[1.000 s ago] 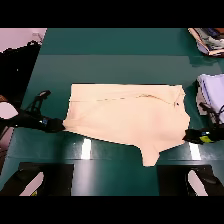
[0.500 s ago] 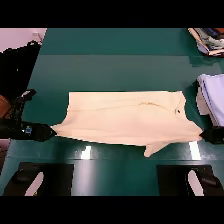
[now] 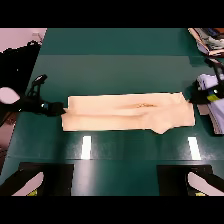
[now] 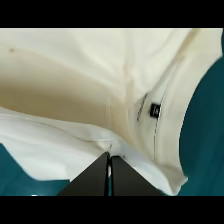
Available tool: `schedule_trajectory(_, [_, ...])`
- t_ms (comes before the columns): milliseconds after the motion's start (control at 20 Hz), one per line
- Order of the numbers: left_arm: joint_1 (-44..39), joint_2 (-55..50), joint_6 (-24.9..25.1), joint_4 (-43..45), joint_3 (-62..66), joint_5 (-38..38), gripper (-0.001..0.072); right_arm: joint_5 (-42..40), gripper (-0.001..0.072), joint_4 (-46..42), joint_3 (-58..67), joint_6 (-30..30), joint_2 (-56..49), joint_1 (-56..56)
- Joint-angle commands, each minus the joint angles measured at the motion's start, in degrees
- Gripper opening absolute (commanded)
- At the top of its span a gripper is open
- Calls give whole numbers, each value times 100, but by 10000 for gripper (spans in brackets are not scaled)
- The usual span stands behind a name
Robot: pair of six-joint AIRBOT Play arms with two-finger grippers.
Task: Fold the shirts.
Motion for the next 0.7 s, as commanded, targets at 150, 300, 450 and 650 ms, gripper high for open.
schedule_trajectory(150, [4, -2024, 254, -166, 1287, 1032, 23, -483, 11, 39, 1473, 42, -2015, 184])
schedule_trajectory(300, [7, -2306, 267, -369, 1543, 1231, 111, -442, 174, 348, 1904, 76, -2503, 90])
schedule_trajectory(450, [7, -2291, 267, -444, 1550, 1207, 647, -236, 412, 1250, 2186, -31, -2822, -280])
schedule_trajectory(650, [4, -2162, 293, -455, 1799, 337, 337, 201, 412, 1683, 1790, -463, -2634, -997])
